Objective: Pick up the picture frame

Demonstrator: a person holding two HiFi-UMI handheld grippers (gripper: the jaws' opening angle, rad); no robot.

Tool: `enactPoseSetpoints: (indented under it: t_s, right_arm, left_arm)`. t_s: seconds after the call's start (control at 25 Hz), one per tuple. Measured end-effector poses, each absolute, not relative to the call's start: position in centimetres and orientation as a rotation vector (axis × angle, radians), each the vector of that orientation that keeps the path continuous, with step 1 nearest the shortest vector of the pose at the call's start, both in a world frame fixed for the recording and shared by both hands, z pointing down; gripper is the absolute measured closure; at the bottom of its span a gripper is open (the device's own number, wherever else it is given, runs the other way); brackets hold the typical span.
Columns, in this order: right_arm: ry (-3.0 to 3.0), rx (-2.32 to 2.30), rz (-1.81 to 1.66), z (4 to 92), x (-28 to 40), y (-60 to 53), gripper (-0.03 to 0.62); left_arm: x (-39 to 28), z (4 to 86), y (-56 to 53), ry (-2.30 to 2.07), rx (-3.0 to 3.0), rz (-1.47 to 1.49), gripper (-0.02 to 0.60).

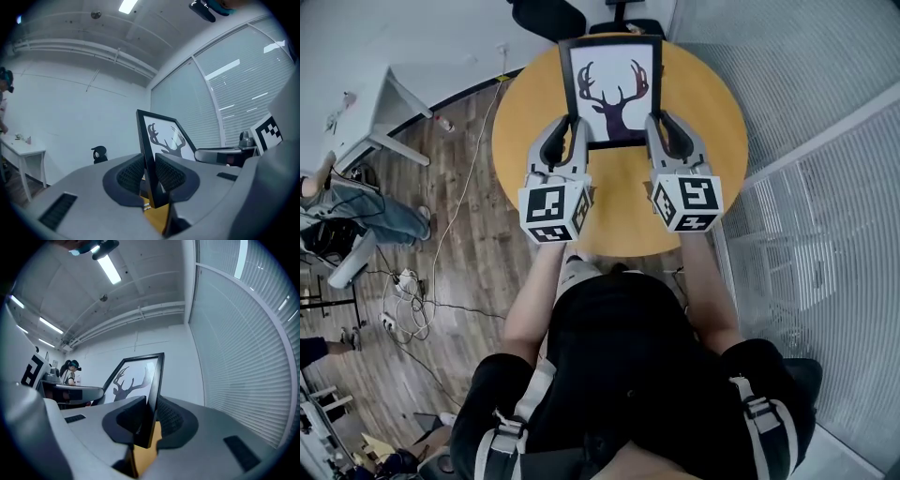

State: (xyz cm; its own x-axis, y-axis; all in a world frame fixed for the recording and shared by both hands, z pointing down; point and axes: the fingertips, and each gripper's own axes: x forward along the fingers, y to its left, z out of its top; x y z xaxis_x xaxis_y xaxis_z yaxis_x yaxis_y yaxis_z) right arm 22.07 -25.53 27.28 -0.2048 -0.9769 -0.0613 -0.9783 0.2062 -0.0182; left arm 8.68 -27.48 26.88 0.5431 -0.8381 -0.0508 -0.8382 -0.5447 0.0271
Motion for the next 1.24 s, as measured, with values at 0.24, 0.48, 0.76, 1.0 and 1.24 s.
enactPoseSetpoints:
  t_s: [0.24, 0.48, 0.76, 1.0, 1.24]
  right_arm:
    - [2.403, -1.931, 0.067, 26.59, 21.89, -24.92, 0.507]
    - [2.38, -1.95, 0.054, 26.26, 21.74, -24.59, 0.508]
    - [2.376, -1.949, 0.019, 26.38, 21.77, -24.63, 0.508]
    - [2.382, -1.957, 0.017, 26.33, 21.79, -24.68, 0.508]
    - [2.39, -1.956, 0.015, 26.15, 21.75, -24.71, 0.508]
  left_arm:
    - [8.56, 26.23, -27.13, 1.495, -2.746, 0.104, 0.497]
    - [8.39, 25.9, -26.88, 1.48, -2.757, 0.107, 0.497]
    - [8.38, 25.87, -26.89, 1.474, -2.765, 0.096, 0.497]
    - [8.4, 25.93, -26.92, 1.477, -2.772, 0.086, 0.497]
    - [8.38, 25.84, -26.97, 1.482, -2.779, 0.084, 0.497]
